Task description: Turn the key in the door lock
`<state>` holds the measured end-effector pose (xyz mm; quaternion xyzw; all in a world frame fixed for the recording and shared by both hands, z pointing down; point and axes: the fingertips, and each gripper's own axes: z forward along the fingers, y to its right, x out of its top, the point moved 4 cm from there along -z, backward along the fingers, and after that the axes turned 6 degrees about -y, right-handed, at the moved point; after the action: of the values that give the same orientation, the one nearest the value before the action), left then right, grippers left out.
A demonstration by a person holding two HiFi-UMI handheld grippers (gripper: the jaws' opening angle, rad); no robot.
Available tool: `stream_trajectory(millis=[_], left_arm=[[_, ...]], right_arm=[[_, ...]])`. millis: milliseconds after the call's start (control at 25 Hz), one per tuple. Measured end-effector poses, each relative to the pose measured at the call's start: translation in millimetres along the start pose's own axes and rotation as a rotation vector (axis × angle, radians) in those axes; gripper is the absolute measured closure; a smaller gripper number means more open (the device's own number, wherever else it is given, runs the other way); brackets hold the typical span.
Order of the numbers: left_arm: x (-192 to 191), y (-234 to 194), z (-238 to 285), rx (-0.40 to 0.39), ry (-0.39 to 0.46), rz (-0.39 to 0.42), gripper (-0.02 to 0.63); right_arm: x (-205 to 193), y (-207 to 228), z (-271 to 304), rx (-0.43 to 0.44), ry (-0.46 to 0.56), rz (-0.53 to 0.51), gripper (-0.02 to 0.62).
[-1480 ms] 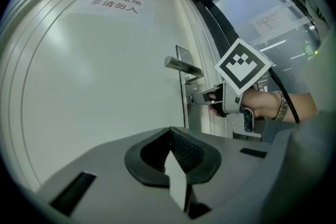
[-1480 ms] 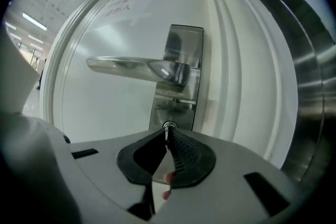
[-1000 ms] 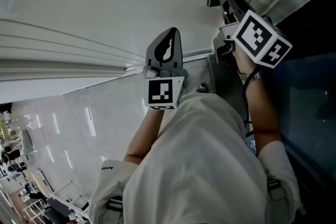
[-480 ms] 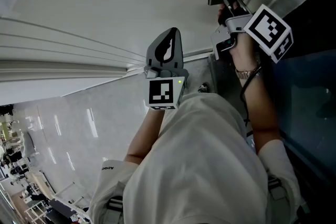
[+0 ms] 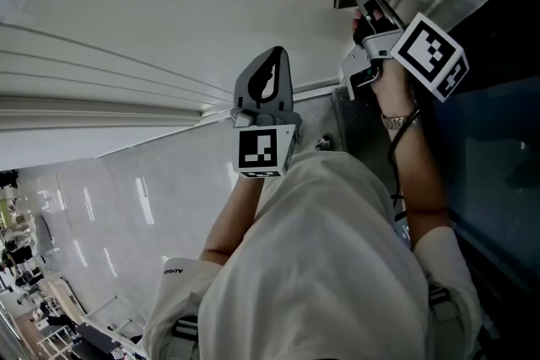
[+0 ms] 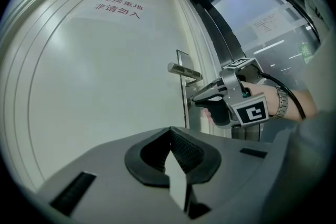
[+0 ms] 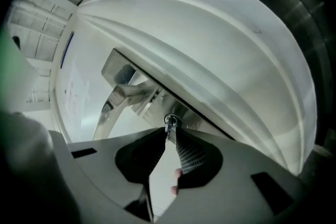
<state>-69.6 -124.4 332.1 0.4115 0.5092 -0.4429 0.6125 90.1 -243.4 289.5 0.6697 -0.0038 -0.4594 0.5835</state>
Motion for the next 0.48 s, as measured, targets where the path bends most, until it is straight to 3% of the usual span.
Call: stream_trajectory(millis=[160,480], left_arm=[[-3.1,-0.1,1.3,-0.003,-0.001,-0.005,0.600],[-5.0,0.8,-3.8,-0.001,0.006,-0.021,0.600]], right_arm=[[-11.0,-5.9,-3.7,-0.038,-0.053,-0.244,0.491],[-12.3,-4.3,-20.3,-0.221,-0.085,-0.758,0.488]])
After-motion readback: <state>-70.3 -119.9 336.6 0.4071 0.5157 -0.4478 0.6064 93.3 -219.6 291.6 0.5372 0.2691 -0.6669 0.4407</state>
